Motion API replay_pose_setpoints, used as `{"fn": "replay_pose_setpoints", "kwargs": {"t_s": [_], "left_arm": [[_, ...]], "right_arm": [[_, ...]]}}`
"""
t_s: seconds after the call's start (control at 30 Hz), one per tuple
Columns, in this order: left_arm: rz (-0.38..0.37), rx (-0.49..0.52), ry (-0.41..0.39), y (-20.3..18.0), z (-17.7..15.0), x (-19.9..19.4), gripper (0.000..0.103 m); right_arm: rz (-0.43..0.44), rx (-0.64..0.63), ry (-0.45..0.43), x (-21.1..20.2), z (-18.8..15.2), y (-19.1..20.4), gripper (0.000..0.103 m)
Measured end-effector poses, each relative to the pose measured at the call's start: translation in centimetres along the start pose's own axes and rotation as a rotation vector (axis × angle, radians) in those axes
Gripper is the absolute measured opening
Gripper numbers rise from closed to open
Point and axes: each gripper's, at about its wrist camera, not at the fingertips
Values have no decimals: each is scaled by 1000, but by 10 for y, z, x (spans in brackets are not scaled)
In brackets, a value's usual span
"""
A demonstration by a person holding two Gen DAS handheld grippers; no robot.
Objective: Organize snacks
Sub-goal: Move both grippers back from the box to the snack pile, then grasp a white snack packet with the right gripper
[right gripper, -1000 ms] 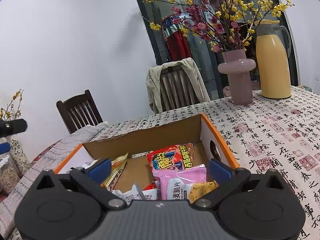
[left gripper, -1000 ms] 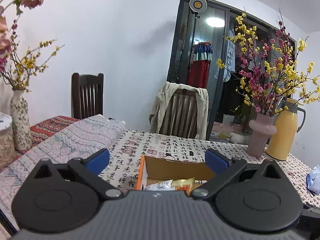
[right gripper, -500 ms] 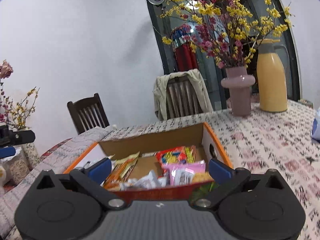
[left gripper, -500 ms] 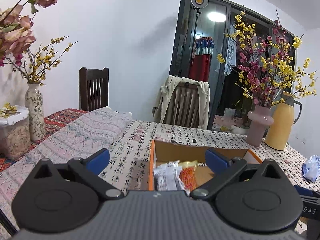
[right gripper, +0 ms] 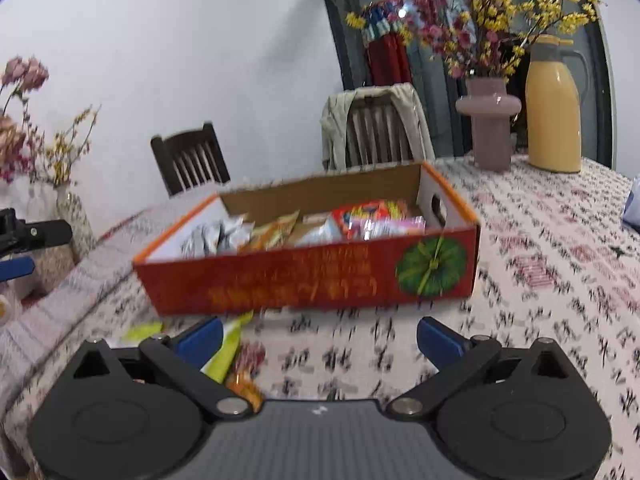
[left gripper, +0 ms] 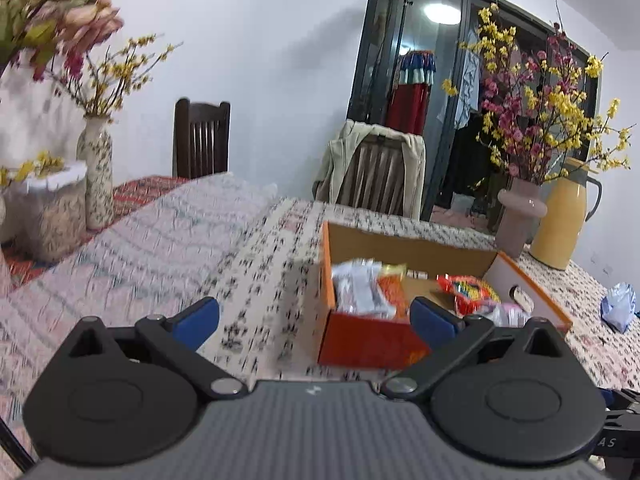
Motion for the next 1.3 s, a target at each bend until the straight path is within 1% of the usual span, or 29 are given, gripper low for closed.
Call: {"fn": "replay_pose_setpoints", "kwargs": {"t_s": [0.1, 0.27, 0.43, 0.57, 0.67, 0.7, 0.73, 0.77, 0.83, 0.87, 0.9, 1.07, 1.2, 1.3], "left_arm": [[-9, -19, 34, 5, -14, -2, 103], [-12, -24, 76, 9, -28, -5, 103], [-10, -37, 86, 15, -33, -11, 103], [2, -42, 106, 19, -38, -12, 103], [6, -45, 125, 20, -42, -12, 103], [6, -44, 129, 20, -44, -12, 103], [6, -44, 134, 19, -44, -12, 103], [6, -42, 138, 19, -45, -12, 103], [4, -38, 144, 17, -47, -12, 103], [4, -37, 146, 16, -47, -12, 103], [3, -36, 147, 15, -48, -12, 103], [-2, -32, 153, 9, -48, -14, 103], [-4, -26, 160, 6, -49, -13, 103], [-2, -24, 165, 4, -50, -13, 103]], "right_arm": [[14, -11, 46, 3, -10, 4, 103], [10, -44, 111, 9, -25, 17, 103], [-16, -52, 131, 13, -31, 23, 103], [-39, -69, 122, 15, -33, 28, 103], [-45, -80, 117, 15, -33, 29, 100], [-43, -81, 114, 15, -33, 29, 96], [-33, -79, 108, 15, -33, 29, 89], [-24, -80, 104, 14, -34, 29, 87], [-7, -93, 96, 12, -35, 32, 75], [4, -100, 93, 10, -36, 33, 72], [12, -105, 91, 9, -37, 34, 70], [16, -138, 69, 4, -42, 36, 66], [32, -187, 50, -1, -48, 40, 56], [36, -220, 29, -6, -52, 41, 52]]}}
Point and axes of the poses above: each gripper's, at about its wrist camera, not at the fingertips, and x roughly the way its jaws point, y to its left, z to its top, and after that the axes turned 4 degrees about -y, right-handed
